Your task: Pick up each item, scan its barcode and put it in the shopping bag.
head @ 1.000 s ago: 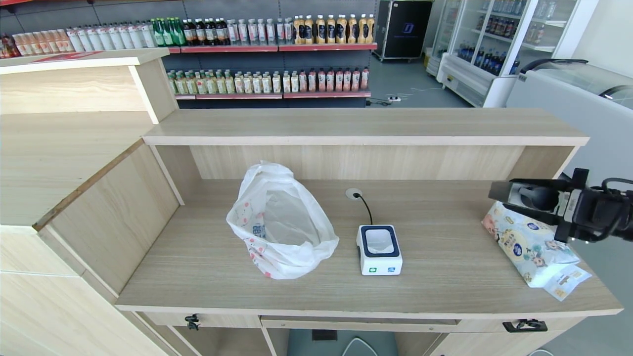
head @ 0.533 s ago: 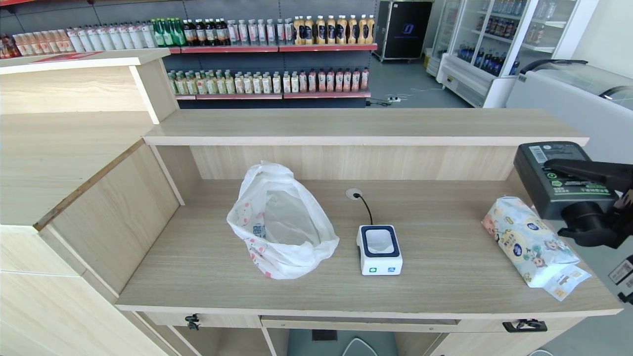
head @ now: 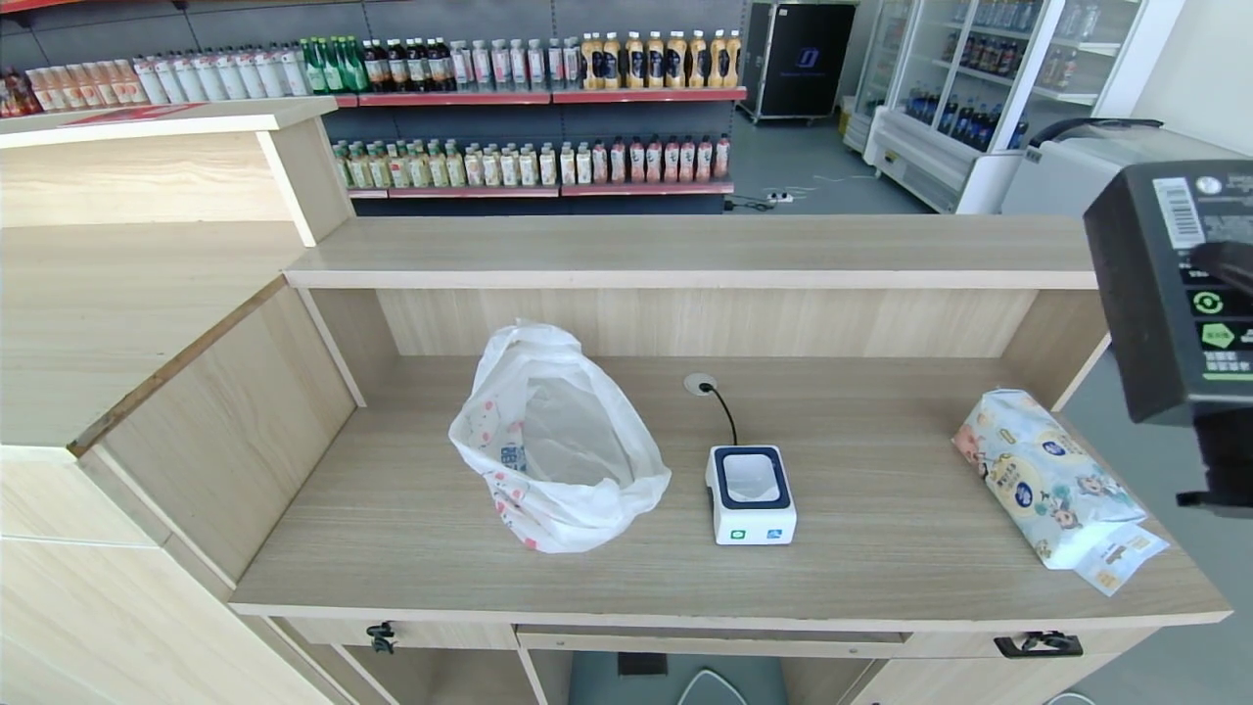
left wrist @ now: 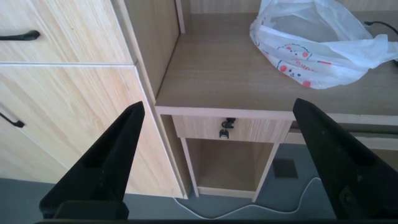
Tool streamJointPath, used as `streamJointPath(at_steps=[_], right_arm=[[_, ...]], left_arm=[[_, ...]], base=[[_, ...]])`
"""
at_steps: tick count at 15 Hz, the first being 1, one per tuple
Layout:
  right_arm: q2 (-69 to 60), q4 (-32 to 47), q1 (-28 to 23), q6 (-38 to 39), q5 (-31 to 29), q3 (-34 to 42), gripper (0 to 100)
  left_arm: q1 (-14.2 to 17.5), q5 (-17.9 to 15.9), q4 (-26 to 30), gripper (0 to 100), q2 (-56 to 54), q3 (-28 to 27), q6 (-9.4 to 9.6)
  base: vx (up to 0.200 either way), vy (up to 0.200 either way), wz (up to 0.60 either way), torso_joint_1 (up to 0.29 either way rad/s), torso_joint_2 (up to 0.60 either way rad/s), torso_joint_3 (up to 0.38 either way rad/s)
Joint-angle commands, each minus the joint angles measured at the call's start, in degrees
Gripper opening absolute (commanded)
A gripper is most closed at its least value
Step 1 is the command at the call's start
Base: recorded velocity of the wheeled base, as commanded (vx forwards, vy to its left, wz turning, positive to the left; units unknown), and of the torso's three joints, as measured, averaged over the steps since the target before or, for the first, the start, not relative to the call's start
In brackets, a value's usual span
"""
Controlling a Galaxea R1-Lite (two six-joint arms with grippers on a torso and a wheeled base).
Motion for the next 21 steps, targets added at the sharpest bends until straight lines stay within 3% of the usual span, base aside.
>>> streamJointPath(at_steps=[1, 3, 5, 9, 15, 21], right_arm=[[-4.4, 0.0, 5.6, -3.2, -2.9, 0.8, 0], [-4.5, 0.1, 8.7, -6.0, -4.3, 1.3, 0], [-6.9, 0.5, 15.0, -11.7, -4.4, 2.2, 0], [-10.8, 2.3, 15.2, -14.3, -3.8, 2.6, 0], [-15.5, 18.1, 17.2, -19.0, -4.2, 2.0, 0], [-13.6, 20.2, 21.1, -19.7, -7.7, 1.6, 0]], left_arm=[[0.0, 0.0, 0.0, 100, 0.0, 0.0, -0.01], [0.0, 0.0, 0.0, 100, 0.0, 0.0, -0.01], [0.0, 0.0, 0.0, 100, 0.0, 0.0, -0.01], [0.0, 0.0, 0.0, 100, 0.0, 0.0, -0.01], [0.0, 0.0, 0.0, 100, 0.0, 0.0, -0.01], [0.0, 0.0, 0.0, 100, 0.0, 0.0, -0.01]], base=[[0.0, 0.0, 0.0, 0.0, 0.0, 0.0], [0.0, 0.0, 0.0, 0.0, 0.0, 0.0], [0.0, 0.0, 0.0, 0.0, 0.0, 0.0], [0.0, 0.0, 0.0, 0.0, 0.0, 0.0], [0.0, 0.0, 0.0, 0.0, 0.0, 0.0], [0.0, 0.0, 0.0, 0.0, 0.0, 0.0]])
